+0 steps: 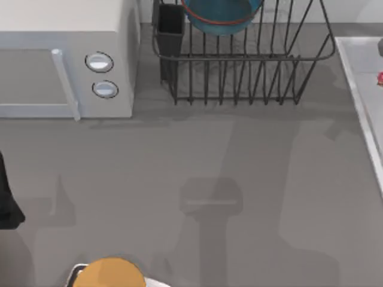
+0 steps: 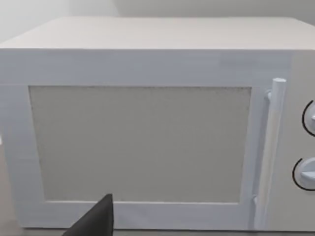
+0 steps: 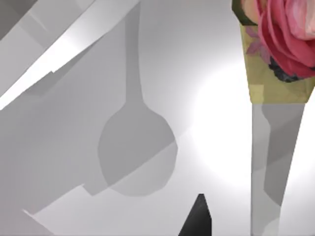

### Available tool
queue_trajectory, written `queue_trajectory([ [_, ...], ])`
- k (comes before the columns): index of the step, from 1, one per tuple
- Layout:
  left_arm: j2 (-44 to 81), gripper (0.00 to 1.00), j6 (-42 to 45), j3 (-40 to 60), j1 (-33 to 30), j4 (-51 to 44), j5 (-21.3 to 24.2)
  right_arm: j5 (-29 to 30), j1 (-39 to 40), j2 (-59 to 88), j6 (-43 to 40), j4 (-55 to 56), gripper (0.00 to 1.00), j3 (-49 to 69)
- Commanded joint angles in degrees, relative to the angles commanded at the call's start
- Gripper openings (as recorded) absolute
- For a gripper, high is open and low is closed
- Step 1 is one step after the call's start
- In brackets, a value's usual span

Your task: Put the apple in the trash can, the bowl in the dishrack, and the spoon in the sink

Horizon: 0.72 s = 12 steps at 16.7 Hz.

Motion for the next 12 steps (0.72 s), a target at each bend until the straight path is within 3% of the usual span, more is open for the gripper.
queue_trajectory([
  [12, 0.0, 1.0, 0.0, 0.0, 0.0, 0.0, 0.0, 0.0, 0.0, 0.0, 0.0, 0.0, 0.98, 0.0],
])
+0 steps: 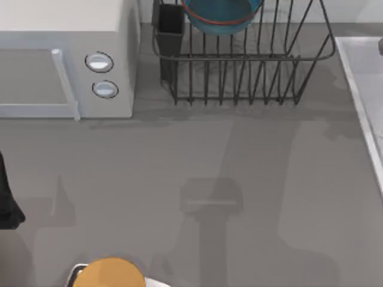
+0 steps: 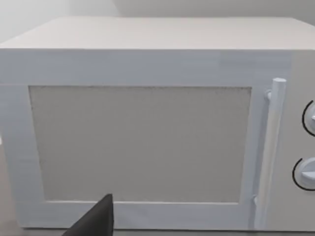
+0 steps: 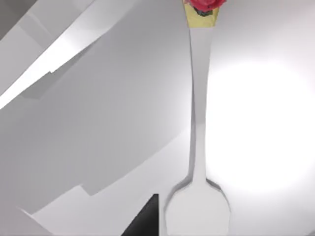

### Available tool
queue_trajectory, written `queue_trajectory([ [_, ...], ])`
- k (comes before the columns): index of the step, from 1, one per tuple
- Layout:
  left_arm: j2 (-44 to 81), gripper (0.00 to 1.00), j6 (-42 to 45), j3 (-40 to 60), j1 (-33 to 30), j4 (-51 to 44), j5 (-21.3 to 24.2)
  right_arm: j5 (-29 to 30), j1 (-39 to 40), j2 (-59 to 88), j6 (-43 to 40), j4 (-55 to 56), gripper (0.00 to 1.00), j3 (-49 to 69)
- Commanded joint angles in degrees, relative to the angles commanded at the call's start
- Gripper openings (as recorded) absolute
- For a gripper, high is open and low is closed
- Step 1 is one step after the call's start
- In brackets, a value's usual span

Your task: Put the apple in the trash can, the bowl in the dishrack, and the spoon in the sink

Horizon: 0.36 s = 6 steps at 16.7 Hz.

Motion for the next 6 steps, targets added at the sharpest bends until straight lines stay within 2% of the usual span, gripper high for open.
queue_trajectory([
  [6, 0.0, 1.0, 0.0, 0.0, 0.0, 0.0, 0.0, 0.0, 0.0, 0.0, 0.0, 0.0, 1.0, 0.0],
])
